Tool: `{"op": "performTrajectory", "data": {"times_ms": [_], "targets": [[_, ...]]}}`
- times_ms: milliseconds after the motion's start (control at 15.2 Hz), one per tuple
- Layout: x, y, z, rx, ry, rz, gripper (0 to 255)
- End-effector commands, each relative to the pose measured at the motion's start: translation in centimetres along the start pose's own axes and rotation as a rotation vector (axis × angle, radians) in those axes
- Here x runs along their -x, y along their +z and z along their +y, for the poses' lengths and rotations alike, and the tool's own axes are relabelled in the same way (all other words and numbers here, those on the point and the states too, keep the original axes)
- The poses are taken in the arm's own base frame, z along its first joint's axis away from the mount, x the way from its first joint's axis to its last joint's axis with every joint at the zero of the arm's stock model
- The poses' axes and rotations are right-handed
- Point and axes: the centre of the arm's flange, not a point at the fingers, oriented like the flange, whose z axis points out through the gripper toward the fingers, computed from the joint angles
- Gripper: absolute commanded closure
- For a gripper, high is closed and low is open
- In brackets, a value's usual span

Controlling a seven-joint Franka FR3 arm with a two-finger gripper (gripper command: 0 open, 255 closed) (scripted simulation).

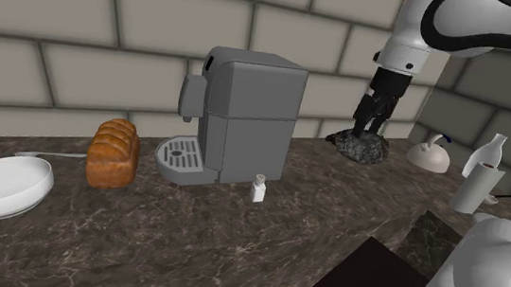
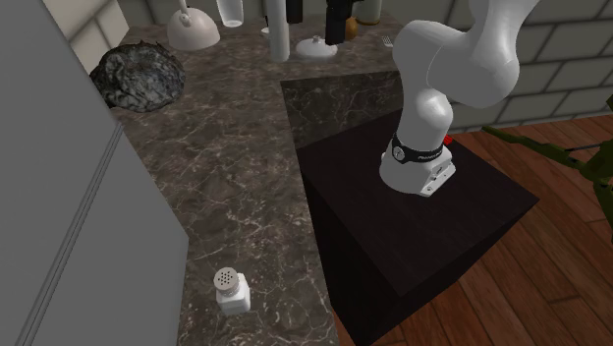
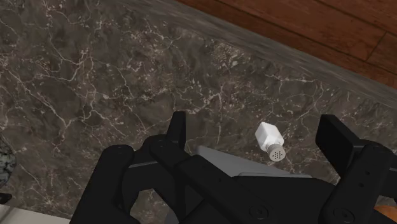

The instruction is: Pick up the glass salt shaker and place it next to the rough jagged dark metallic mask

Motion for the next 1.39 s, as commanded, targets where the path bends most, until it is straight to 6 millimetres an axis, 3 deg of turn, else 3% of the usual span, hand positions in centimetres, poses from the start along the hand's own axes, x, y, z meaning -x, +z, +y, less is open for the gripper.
{"op": "performTrajectory", "data": {"times_ms": [0, 1320], "targets": [[0.0, 0.0, 0.0, 0.0, 0.0, 0.0, 0], [-14.9, 19.0, -8.5, -0.038, 0.032, 0.067, 0]]}}
